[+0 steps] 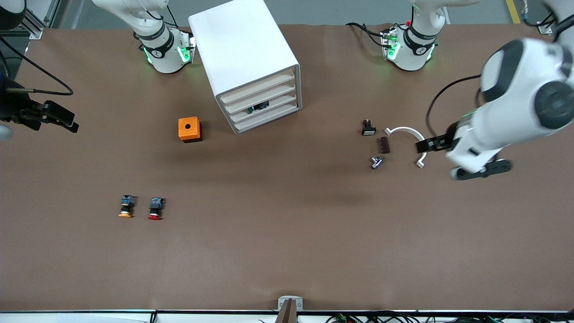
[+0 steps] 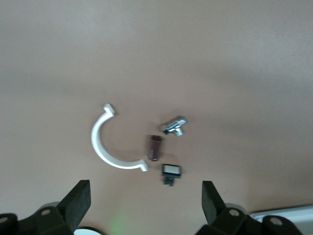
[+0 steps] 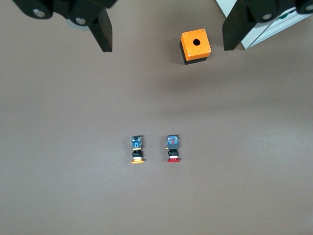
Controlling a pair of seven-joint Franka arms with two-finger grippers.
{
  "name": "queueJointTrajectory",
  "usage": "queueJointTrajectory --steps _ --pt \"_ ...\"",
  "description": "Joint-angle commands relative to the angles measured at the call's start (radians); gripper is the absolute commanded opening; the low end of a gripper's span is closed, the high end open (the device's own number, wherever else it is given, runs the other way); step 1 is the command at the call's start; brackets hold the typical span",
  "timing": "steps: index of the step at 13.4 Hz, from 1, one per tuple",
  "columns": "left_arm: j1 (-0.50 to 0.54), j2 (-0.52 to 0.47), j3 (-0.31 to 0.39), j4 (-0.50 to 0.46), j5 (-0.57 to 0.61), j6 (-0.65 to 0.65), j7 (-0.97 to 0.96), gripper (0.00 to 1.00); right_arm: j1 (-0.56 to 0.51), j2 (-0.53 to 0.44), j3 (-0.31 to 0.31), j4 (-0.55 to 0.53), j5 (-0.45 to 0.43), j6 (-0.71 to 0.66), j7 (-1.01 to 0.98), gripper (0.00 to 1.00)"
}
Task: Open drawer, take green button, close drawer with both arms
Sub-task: 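Move the left gripper toward the white cabinet's drawer handle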
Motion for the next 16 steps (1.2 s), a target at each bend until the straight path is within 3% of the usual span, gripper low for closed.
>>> queueJointTrajectory --steps 1,8,13,16 --pt "-0.063 0.102 -0.003 0.040 -0.027 -0.002 -0.172 1.00 0.004 -0.004 0.001 0.000 -0.001 -0.004 0.010 1.00" --pt "-0.156 0.312 -0.003 0.115 -0.213 0.008 -0.578 1.00 0.003 -0.004 0.001 0.000 -0.001 -0.004 0.010 1.00" --pt "-0.232 0.423 -0.003 0.138 -0.343 0.132 -0.862 1.00 0.003 -0.004 0.004 0.000 0.000 -0.004 0.010 1.00" --pt "-0.307 0.510 -0.002 0.140 -0.421 0.266 -1.135 1.00 0.003 -0.004 0.002 0.002 -0.001 -0.004 0.010 1.00"
